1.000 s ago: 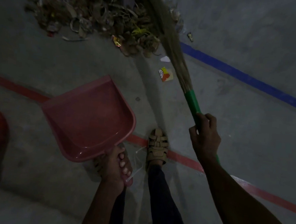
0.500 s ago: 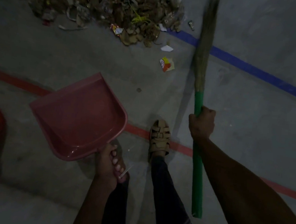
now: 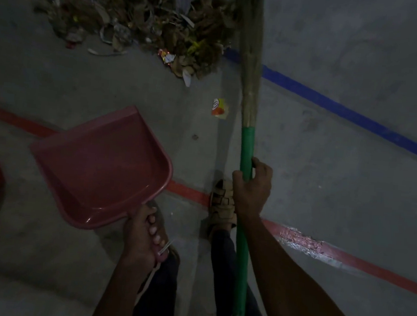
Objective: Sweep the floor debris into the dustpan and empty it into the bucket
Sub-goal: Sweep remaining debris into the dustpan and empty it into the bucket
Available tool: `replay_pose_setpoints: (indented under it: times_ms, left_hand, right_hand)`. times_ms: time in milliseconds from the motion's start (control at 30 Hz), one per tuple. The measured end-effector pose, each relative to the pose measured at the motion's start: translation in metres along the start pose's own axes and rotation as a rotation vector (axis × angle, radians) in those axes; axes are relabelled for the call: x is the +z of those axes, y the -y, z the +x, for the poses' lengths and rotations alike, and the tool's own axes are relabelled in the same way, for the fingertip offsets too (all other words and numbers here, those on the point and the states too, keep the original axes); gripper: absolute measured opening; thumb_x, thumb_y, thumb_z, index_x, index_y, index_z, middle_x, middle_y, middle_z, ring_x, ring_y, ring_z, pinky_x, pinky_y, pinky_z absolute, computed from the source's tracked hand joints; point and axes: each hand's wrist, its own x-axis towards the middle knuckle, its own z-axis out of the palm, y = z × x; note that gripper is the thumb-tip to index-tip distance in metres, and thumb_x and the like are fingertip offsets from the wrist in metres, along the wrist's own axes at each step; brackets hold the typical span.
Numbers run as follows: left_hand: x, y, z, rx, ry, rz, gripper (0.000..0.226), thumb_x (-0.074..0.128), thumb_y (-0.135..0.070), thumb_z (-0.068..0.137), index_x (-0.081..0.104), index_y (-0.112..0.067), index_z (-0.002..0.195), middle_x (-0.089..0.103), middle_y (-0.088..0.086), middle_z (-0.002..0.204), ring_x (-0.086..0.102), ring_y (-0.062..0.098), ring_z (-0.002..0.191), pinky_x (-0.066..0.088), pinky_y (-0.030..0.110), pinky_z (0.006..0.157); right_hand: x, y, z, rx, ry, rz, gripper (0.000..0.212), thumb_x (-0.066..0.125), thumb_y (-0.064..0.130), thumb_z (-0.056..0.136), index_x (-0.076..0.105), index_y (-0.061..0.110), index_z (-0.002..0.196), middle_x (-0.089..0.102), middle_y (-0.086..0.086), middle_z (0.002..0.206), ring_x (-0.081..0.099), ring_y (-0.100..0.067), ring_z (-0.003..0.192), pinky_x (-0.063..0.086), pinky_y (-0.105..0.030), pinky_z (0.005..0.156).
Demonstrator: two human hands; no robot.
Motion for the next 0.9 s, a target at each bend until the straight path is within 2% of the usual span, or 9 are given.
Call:
replay_pose_setpoints:
  times_ms: [133, 333, 467, 533, 600, 667, 767, 833, 900]
  left_hand:
    - [-0.001, 0.002, 0.002, -0.004, 0.042, 0.001, 0.035, 0.047, -0.015, 0.094, 0.033, -0.019, 0.062, 0.030, -0.006, 0.038, 0.025, 0.008, 0.026, 0.022, 0.012, 0.033]
    - [-0.011, 0.008, -0.004, -0.005, 0.056, 0.043, 0.035, 0.046, -0.013, 0.095, 0.035, -0.018, 0.062, 0.030, -0.006, 0.038, 0.025, 0.008, 0.026, 0.021, 0.013, 0.033]
    - [-0.025, 0.002, -0.008, -0.009, 0.067, 0.027, 0.034, 0.044, -0.010, 0.094, 0.033, -0.017, 0.063, 0.029, -0.005, 0.038, 0.025, 0.009, 0.026, 0.022, 0.013, 0.032]
    - [-0.033, -0.006, -0.008, -0.010, 0.074, 0.011, 0.034, 0.043, -0.009, 0.094, 0.031, -0.016, 0.063, 0.028, -0.005, 0.038, 0.024, 0.008, 0.025, 0.022, 0.013, 0.031]
    - [-0.042, -0.016, -0.009, -0.011, 0.087, -0.005, 0.034, 0.042, -0.009, 0.094, 0.030, -0.016, 0.063, 0.028, -0.005, 0.037, 0.024, 0.008, 0.025, 0.022, 0.013, 0.030]
    - [-0.052, -0.027, -0.006, -0.008, 0.092, -0.018, 0.034, 0.041, -0.009, 0.095, 0.030, -0.016, 0.063, 0.028, -0.006, 0.037, 0.025, 0.008, 0.025, 0.021, 0.012, 0.030]
    - [-0.073, -0.043, 0.004, 0.009, 0.077, 0.020, 0.033, 0.042, -0.011, 0.094, 0.031, -0.016, 0.063, 0.028, -0.005, 0.037, 0.025, 0.009, 0.025, 0.022, 0.011, 0.033]
    - [-0.087, -0.054, 0.010, 0.009, 0.054, 0.055, 0.034, 0.045, -0.014, 0.093, 0.033, -0.018, 0.061, 0.028, -0.005, 0.038, 0.026, 0.009, 0.026, 0.022, 0.012, 0.033]
    - [-0.098, -0.063, 0.014, 0.011, 0.055, 0.060, 0.035, 0.045, -0.014, 0.093, 0.033, -0.018, 0.060, 0.028, -0.005, 0.039, 0.025, 0.010, 0.026, 0.022, 0.012, 0.034]
  right_hand:
    - [-0.019, -0.016, -0.006, 0.065, -0.047, -0.030, 0.052, 0.072, 0.019, 0.084, 0.058, 0.007, 0.132, 0.055, -0.008, 0.121, 0.048, -0.006, 0.097, 0.040, -0.025, 0.079]
    - [-0.023, -0.035, -0.019, 0.265, 0.168, -0.205, 0.057, 0.067, 0.034, 0.082, 0.058, 0.007, 0.132, 0.059, -0.013, 0.118, 0.065, -0.028, 0.094, 0.055, -0.038, 0.081]
    - [-0.005, -0.018, -0.043, 0.294, 0.249, -0.226, 0.051, 0.066, 0.034, 0.089, 0.056, 0.003, 0.129, 0.052, -0.013, 0.116, 0.061, -0.030, 0.095, 0.052, -0.038, 0.082]
    - [0.007, 0.001, -0.057, 0.274, 0.287, -0.241, 0.044, 0.065, 0.039, 0.086, 0.061, 0.010, 0.119, 0.053, -0.010, 0.109, 0.061, -0.031, 0.090, 0.054, -0.040, 0.077]
    - [0.024, 0.016, -0.068, 0.221, 0.303, -0.286, 0.029, 0.060, 0.049, 0.079, 0.060, 0.024, 0.092, 0.054, -0.004, 0.090, 0.060, -0.030, 0.079, 0.054, -0.038, 0.063]
    - [0.044, 0.032, -0.072, 0.184, 0.330, -0.232, 0.024, 0.061, 0.043, 0.077, 0.057, 0.020, 0.082, 0.053, -0.007, 0.081, 0.053, -0.026, 0.068, 0.042, -0.032, 0.055]
    - [0.069, 0.061, -0.073, 0.114, 0.305, -0.116, 0.033, 0.065, 0.030, 0.081, 0.065, 0.006, 0.104, 0.057, -0.012, 0.097, 0.053, -0.018, 0.079, 0.035, -0.026, 0.064]
    - [0.076, 0.081, -0.075, 0.099, 0.240, -0.059, 0.047, 0.068, 0.023, 0.086, 0.059, 0.003, 0.127, 0.054, -0.013, 0.112, 0.044, -0.012, 0.090, 0.033, -0.023, 0.072]
    - [0.077, 0.096, -0.080, 0.067, 0.152, -0.006, 0.052, 0.069, 0.020, 0.087, 0.056, 0.002, 0.133, 0.053, -0.012, 0.117, 0.044, -0.010, 0.091, 0.030, -0.018, 0.073]
